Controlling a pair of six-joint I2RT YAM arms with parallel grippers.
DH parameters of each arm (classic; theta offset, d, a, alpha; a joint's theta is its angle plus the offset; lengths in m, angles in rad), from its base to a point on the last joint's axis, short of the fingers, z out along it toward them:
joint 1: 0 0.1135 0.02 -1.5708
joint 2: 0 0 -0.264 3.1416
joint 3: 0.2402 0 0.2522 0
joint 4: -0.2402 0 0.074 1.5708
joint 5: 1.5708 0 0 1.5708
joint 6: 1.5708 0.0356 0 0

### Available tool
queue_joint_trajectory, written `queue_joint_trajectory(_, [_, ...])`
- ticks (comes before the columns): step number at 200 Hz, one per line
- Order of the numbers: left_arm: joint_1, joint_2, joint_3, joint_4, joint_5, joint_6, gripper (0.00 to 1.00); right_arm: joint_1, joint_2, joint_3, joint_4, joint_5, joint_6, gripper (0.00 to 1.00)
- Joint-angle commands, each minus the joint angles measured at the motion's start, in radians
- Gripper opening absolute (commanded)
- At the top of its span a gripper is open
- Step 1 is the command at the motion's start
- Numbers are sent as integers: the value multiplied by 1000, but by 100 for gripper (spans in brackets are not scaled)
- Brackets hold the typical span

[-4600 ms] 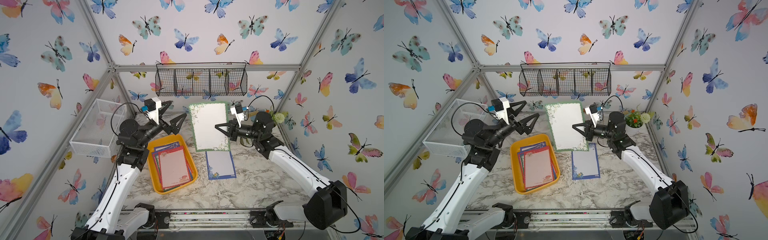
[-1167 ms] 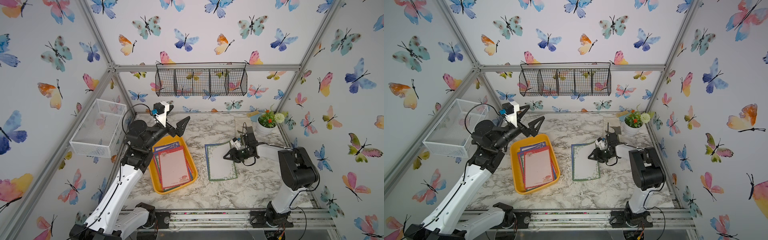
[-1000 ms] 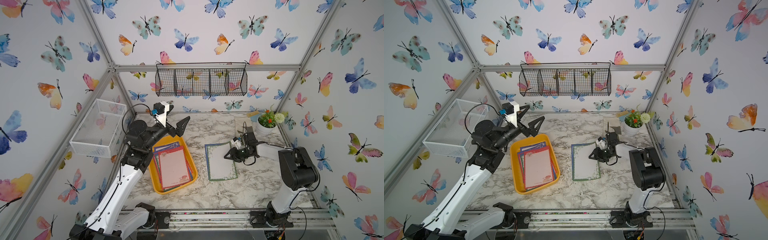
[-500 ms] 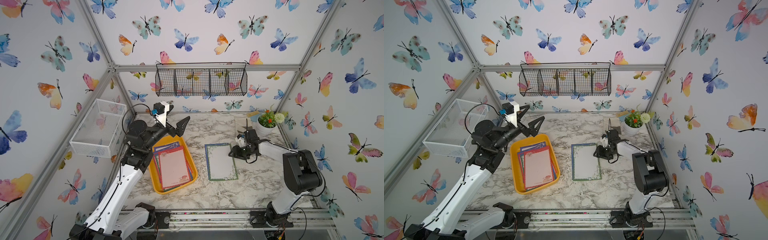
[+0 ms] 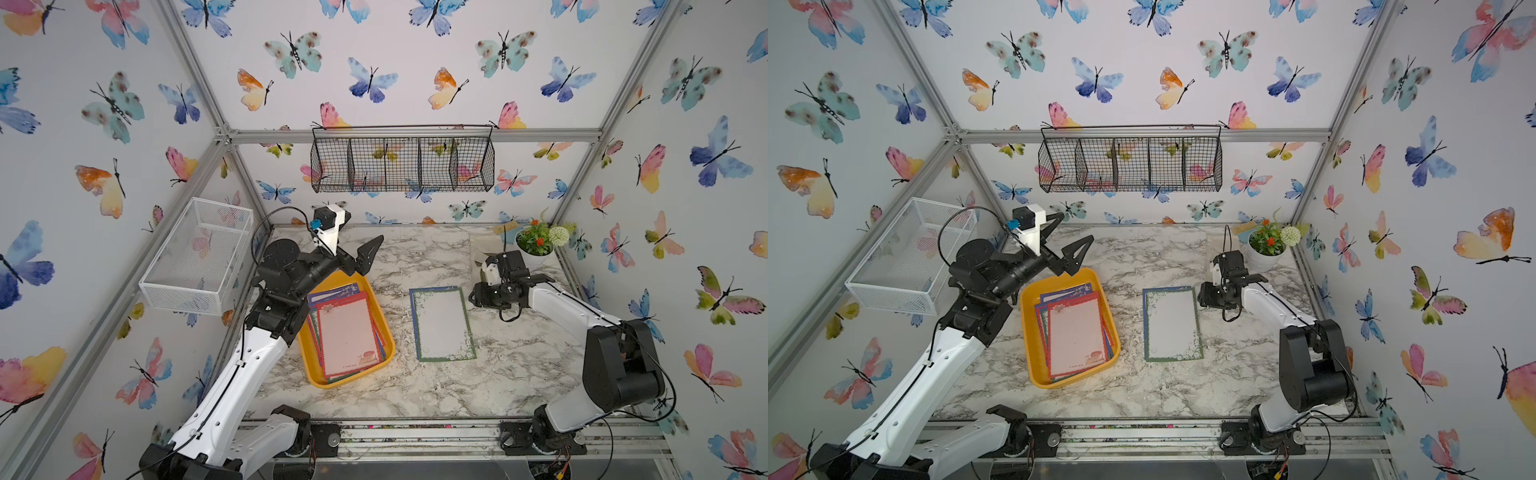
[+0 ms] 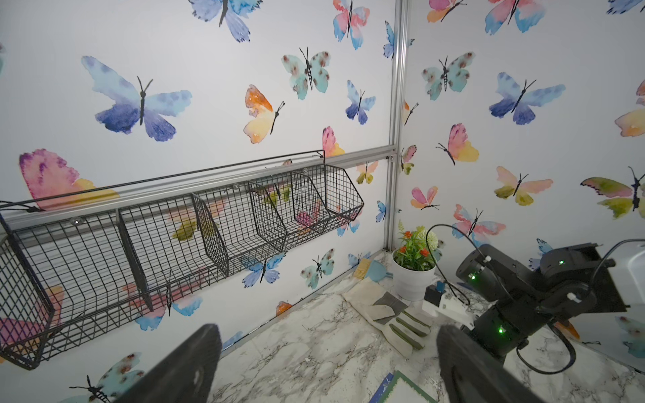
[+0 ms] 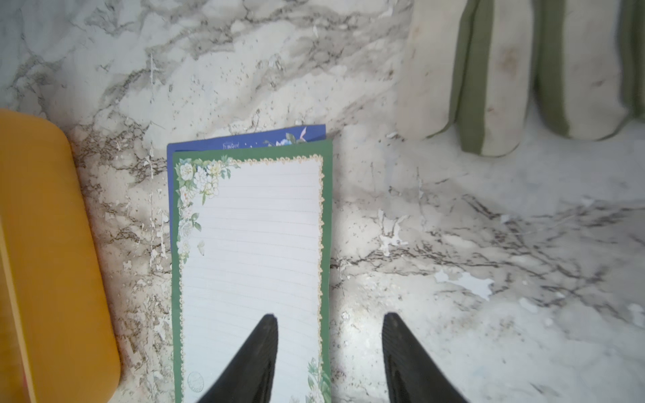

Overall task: Take out the stationery paper from the storage box
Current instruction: Place the stationery paper at the center of the board, then pick up the stationery paper from the storage box.

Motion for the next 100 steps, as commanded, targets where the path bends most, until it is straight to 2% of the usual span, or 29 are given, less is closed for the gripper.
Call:
queue_joint_trajectory(1, [-5, 33, 63, -80, -29, 18, 99, -6, -64, 36, -31, 95, -47, 52])
queue_joint_trajectory(41, [-5, 70, 149, -240, -77, -32, 99, -5, -195, 20, 0, 155, -81, 52])
queue_joint_trajectory(78, [-7, 104, 182, -438, -118, -75, 97, -5, -272, -7, 65, 102, -107, 51])
queue_joint_trajectory(100, [-6, 127, 171, -566, -180, -98, 94, -4, -277, 10, 63, 98, -117, 50])
